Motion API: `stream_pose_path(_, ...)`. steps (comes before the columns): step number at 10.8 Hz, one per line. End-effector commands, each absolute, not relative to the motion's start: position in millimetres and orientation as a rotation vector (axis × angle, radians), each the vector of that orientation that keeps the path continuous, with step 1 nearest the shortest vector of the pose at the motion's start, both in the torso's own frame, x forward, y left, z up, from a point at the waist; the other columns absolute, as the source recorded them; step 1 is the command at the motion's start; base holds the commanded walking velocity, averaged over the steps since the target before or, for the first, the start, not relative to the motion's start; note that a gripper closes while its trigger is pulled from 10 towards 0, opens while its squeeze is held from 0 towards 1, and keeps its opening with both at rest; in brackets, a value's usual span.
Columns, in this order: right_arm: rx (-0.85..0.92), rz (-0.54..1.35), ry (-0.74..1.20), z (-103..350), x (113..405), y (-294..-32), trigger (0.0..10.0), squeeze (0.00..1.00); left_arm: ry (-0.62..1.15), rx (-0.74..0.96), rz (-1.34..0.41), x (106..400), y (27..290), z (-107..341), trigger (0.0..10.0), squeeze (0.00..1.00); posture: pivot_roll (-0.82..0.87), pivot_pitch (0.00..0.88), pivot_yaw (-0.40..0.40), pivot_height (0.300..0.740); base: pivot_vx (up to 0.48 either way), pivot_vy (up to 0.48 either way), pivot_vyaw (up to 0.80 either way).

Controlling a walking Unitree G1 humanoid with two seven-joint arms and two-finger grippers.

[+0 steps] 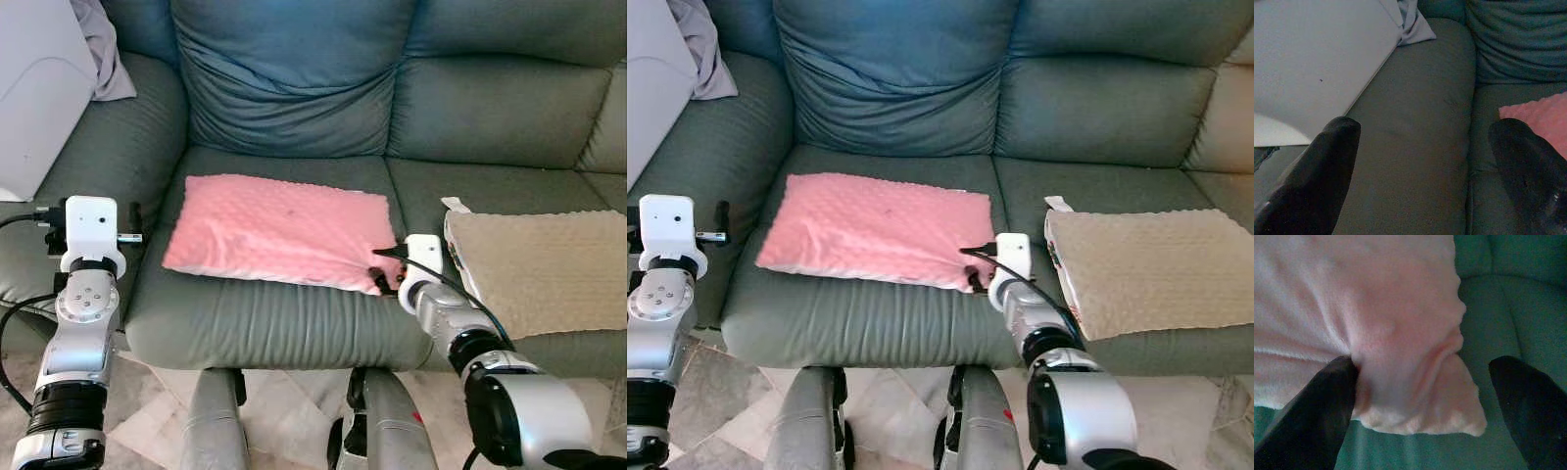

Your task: Move the pillow to the sofa

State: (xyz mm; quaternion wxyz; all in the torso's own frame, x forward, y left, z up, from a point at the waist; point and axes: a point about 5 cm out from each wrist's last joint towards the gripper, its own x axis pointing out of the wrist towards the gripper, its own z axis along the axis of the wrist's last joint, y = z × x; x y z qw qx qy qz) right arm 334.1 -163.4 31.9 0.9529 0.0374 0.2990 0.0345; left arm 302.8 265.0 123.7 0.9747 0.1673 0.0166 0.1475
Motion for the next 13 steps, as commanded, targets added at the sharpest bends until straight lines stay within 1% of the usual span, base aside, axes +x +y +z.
stream_pose_path(1,0.102,0.066,0.616,31.0,333.4,-165.3,10.0,1.00,0.030,0.336,0.306,304.9,264.2,126.8,10.0,0.00,0.06,0.108,-0.059,0.618,0.000,0.000,0.00)
stream_pose_path(3,0.057,0.129,0.502,43.9,341.9,-155.9,10.0,1.00,0.030,0.336,0.306,306.0,263.8,127.1,10.0,0.00,0.06,0.103,-0.055,0.618,0.000,0.000,0.00)
stream_pose_path(4,0.024,0.155,0.362,61.8,351.2,-149.1,10.0,1.00,0.027,0.334,0.303,307.1,263.1,127.5,10.0,0.00,0.05,0.096,-0.053,0.618,0.000,0.000,0.00)
stream_pose_path(5,-0.007,0.177,0.284,71.3,354.0,-142.4,10.0,1.00,0.025,0.331,0.299,308.1,261.8,127.6,10.0,0.00,0.05,0.093,-0.053,0.618,0.000,0.000,0.00)
stream_pose_path(6,-0.008,0.193,0.200,79.8,353.7,-134.2,10.0,1.00,0.021,0.323,0.294,310.1,259.0,127.7,10.0,0.00,0.04,0.089,-0.054,0.618,0.000,0.000,0.00)
stream_pose_path(7,-0.001,0.211,0.158,82.3,351.4,-130.5,10.0,1.00,0.017,0.315,0.288,310.9,256.4,126.9,10.0,0.00,0.04,0.075,-0.055,0.618,0.000,0.000,0.00)
stream_pose_path(8,-0.023,0.231,0.126,82.5,347.2,-127.7,10.0,1.00,0.019,0.302,0.280,310.5,253.2,124.8,10.0,0.00,0.03,0.055,-0.050,0.618,0.000,0.000,0.00)
stream_pose_path(9,-0.038,0.249,0.086,82.1,341.4,-127.1,10.0,1.00,0.020,0.252,0.242,310.1,244.5,122.6,10.0,0.00,0.03,0.015,-0.046,0.618,0.000,0.000,0.00)
stream_pose_path(10,-0.049,0.255,0.000,86.3,326.5,-129.7,10.0,0.04,-0.008,0.227,0.129,310.5,226.4,122.2,10.0,0.00,0.01,0.000,-0.040,0.618,0.000,0.000,0.00)
stream_pose_path(11,-0.018,0.268,-0.010,84.3,311.8,-130.0,10.0,0.00,-0.013,0.206,0.096,310.1,219.0,120.0,10.0,0.00,0.00,0.000,-0.032,0.618,0.000,0.000,0.00)
stream_pose_path(12,0.012,0.221,-0.033,86.0,301.0,-135.4,10.0,0.00,-0.004,0.186,0.088,309.9,212.6,112.2,10.0,0.00,-0.01,0.000,-0.025,0.626,0.000,0.000,0.00)
stream_pose_path(13,0.042,0.175,-0.052,90.2,293.7,-138.5,10.0,0.00,0.009,0.163,0.098,312.0,209.4,105.1,10.0,0.00,-0.02,0.000,-0.018,0.648,0.000,0.000,0.00)
